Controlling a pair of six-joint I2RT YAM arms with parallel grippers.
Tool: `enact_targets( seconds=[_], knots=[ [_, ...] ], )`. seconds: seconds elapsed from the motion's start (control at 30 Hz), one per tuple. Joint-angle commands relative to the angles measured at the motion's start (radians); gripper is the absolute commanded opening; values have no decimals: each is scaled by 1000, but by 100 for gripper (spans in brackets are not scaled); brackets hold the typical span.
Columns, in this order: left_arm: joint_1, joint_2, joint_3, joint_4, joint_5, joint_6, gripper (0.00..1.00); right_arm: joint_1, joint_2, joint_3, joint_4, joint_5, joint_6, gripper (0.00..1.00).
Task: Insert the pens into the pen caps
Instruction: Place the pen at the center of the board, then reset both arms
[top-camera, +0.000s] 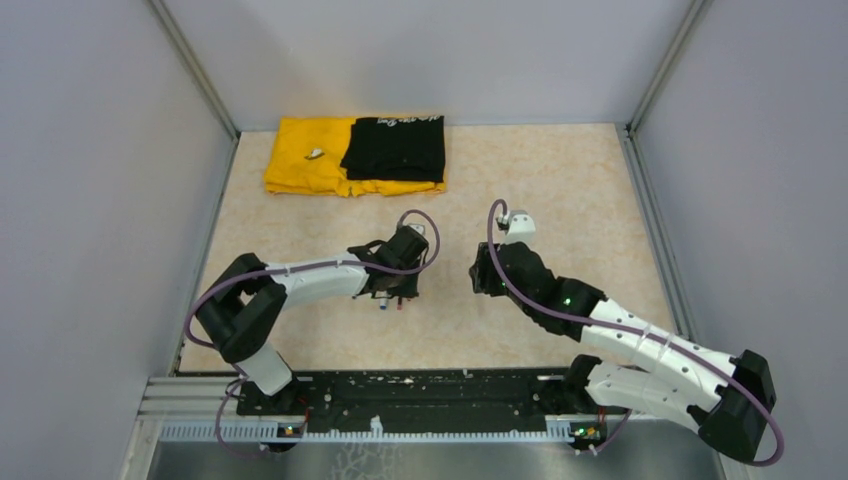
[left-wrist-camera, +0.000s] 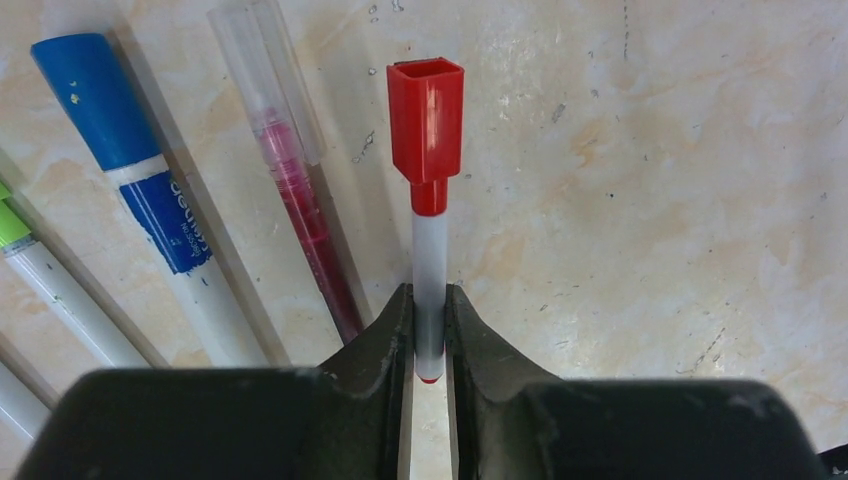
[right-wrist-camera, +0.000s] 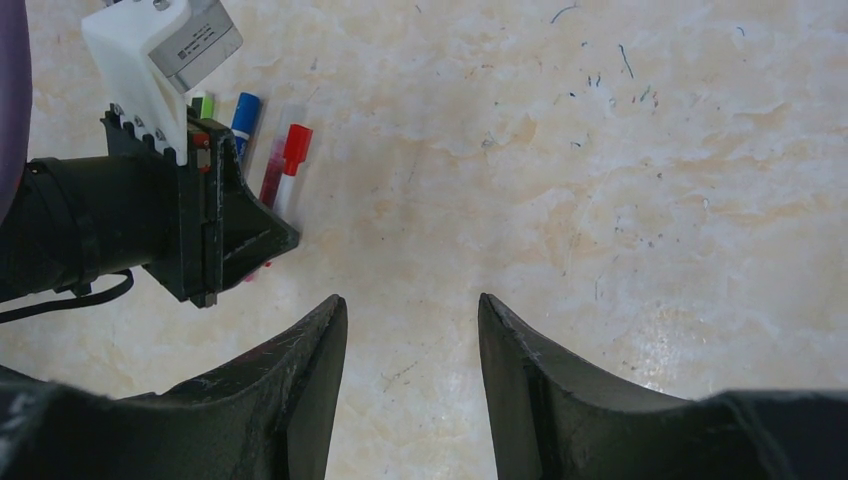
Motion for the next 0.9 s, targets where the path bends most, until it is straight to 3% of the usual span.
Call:
enact_targets(
  seconds=[0.0,0.33,0.47,0.6,0.7,0.87],
  knots=[
    [-14,8,30,-14,-29,-10,22,-13,-34,1,43,17,-41,50],
    [-15,-21,34,-9,-50,-19,33,-13,-59,17,46,38,-88,50],
    [-15,-106,31,47,-49,23,43,-16,-58,45,33,0,-127,53],
    [-14,-191,25,114,-68,94,56,-106,-60,80,74,-239,-149,57],
    [-2,-300,-10,176,-82,119,65,-233,-55,99,101,-433,-135,66],
    [73,-535,-114,278,-94,123,81,-417,-93,129,100,-556,-160,71]
  ],
)
